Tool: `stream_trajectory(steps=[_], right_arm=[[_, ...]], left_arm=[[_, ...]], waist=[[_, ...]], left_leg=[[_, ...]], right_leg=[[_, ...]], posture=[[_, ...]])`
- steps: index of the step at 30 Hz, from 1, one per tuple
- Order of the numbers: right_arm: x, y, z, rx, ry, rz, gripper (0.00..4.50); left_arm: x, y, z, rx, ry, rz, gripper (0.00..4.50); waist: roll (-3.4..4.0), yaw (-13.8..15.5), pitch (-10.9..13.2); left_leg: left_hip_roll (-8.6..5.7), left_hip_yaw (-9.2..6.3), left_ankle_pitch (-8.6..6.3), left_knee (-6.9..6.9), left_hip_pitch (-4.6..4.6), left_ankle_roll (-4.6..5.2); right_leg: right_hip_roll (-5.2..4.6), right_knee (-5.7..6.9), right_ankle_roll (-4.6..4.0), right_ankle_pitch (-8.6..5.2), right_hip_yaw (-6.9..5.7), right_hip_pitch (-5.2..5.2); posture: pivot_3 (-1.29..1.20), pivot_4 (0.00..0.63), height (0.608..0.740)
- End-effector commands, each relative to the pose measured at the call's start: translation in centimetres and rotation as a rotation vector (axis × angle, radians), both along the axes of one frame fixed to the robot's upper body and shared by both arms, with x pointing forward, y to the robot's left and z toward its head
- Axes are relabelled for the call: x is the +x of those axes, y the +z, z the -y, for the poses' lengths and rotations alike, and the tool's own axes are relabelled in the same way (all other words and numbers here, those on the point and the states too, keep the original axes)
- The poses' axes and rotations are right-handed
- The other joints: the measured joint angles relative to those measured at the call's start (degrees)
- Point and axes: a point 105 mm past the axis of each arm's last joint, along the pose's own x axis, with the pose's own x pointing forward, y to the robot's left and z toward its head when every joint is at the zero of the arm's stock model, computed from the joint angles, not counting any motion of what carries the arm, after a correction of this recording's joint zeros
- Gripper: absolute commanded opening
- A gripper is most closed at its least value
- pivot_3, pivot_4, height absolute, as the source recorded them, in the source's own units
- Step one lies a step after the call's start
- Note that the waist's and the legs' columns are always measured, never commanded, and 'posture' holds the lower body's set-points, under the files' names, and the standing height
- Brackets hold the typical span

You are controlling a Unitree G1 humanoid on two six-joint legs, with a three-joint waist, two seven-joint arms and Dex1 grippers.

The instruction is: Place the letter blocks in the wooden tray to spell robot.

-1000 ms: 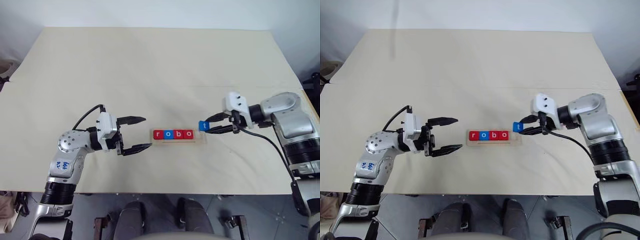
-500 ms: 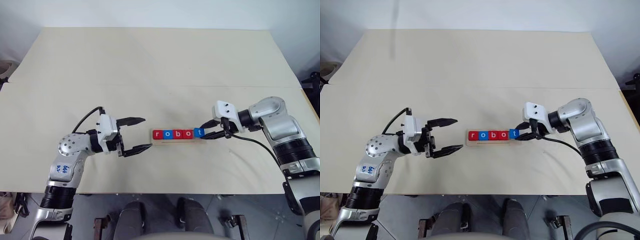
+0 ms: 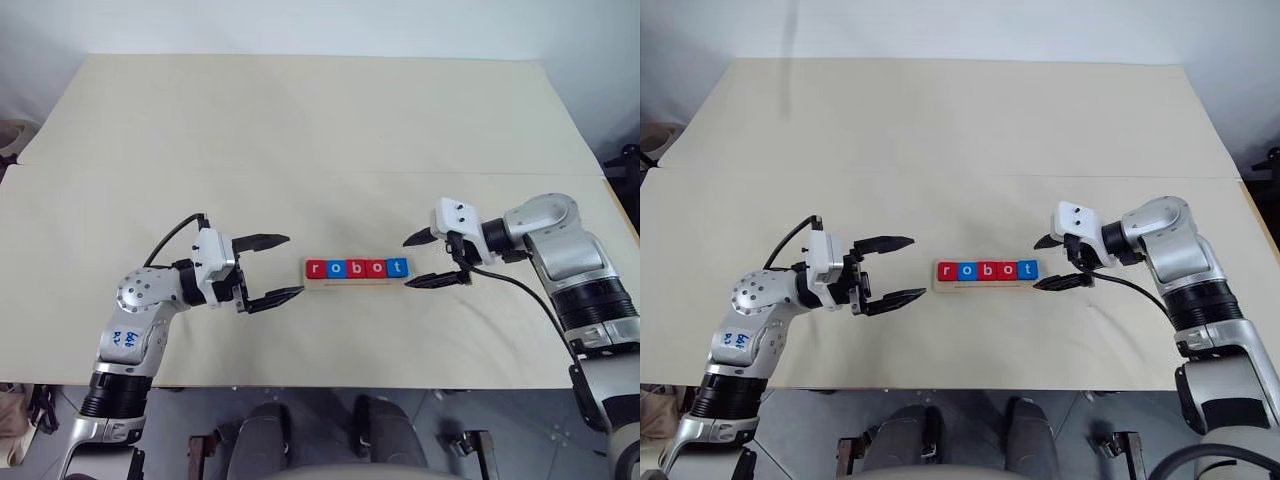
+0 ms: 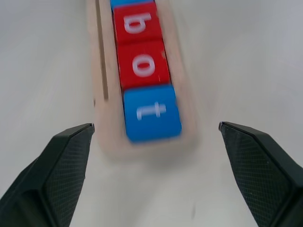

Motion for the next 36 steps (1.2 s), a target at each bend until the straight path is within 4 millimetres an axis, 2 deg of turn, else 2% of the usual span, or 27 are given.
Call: stream_trajectory(steps=[1,11,21,26,29,31,36], right_arm=[[-0.2,1.0,0.7,0.007,-0.010,0.028,3.52],[-0.2,0.0,-1.3,0.038,0.034,0.015,0.02],[-0.4,-0.1,-2.1,0.051,0.049,0.008,0.02],[-1.0,0.8,0.1,0.089,-0.013,0.032,0.02],[-2.2,1.6,1.1,0.165,-0.021,0.055,0.60],[-3.4,1.4,1.9,0.189,0.004,0.119,1.27],[-6.2,1.1,3.2,0.317,-0.006,0.156,3.02]], left_arm=[[-0.4,1.1,0.3,-0.012,-0.017,0.048,4.50],[-0.3,1.1,0.3,-0.012,-0.017,0.048,4.50],[-0.4,1.2,0.1,-0.010,-0.001,0.049,4.50],[-0.7,0.7,-1.1,0.025,0.025,0.033,4.50],[-1.1,0.3,-2.1,0.054,0.040,0.025,4.50],[-1.3,0.2,-2.9,0.065,0.054,0.018,4.50],[-1.0,0.0,-4.5,0.089,0.100,0.003,4.50]], waist=[[0.00,-0.06,0.00],[0.00,-0.13,0.00],[0.00,-0.09,0.00],[0.00,0.06,0.00],[0.00,0.13,0.00],[0.00,0.17,0.00],[0.00,0.14,0.00]], left_leg=[[0.00,0.00,0.00,0.00,0.00,0.00],[0.00,0.00,0.00,-0.01,0.02,0.00],[0.00,0.00,0.00,0.00,0.01,0.00],[0.00,0.00,0.00,-0.01,0.01,0.00],[0.00,0.00,0.00,-0.01,0.00,0.00],[0.00,-0.02,0.00,-0.02,-0.01,0.00],[0.00,-0.01,0.00,-0.02,0.02,0.00]], right_leg=[[0.00,0.00,0.00,0.00,0.00,0.00],[0.00,0.02,0.00,0.00,0.00,-0.01],[0.00,0.01,0.00,0.00,0.00,-0.01],[0.00,0.01,0.00,0.00,0.00,-0.01],[0.00,-0.02,0.00,0.00,0.00,0.00],[0.00,-0.04,0.00,0.00,-0.02,0.00],[0.00,-0.02,0.00,0.00,-0.02,0.03]], posture=[[0.00,0.150,0.740],[0.00,0.150,0.740],[0.00,0.150,0.740],[0.00,0.150,0.740],[0.00,0.150,0.740],[0.00,0.150,0.740],[0.00,0.150,0.740]])
